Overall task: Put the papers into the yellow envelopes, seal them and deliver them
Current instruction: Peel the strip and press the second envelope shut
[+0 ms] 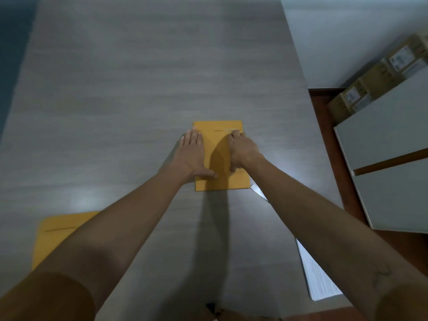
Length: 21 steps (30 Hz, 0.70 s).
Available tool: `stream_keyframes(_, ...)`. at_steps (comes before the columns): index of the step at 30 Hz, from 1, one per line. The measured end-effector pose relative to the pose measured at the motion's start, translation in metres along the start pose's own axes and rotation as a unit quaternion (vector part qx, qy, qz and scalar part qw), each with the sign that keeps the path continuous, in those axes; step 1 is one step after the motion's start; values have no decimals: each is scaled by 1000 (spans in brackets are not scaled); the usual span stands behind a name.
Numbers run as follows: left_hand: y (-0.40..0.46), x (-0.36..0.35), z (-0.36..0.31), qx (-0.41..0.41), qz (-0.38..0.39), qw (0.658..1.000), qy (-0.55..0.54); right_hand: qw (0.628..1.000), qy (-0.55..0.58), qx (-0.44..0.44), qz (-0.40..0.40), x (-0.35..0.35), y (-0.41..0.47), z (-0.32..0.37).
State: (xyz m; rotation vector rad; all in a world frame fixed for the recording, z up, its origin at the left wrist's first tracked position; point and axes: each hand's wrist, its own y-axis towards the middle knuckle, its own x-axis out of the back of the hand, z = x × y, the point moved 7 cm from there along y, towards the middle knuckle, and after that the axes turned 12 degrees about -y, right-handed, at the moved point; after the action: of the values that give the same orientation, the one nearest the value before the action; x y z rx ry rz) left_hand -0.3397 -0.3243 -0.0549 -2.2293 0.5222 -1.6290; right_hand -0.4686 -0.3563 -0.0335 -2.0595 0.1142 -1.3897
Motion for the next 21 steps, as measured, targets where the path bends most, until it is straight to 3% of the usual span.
stream_keyframes(7,-78,-13,45,49,-36,996,-63,995,50,7,-81,7,-39,52)
stream_keyframes(14,-173,-37,131,155,-95,977,-110,990,49,86,-105,-2,-76,168)
stream_keyframes(21,-275,-55,229,268,-171,937,-144,976,60,162,-130,0,-102,283)
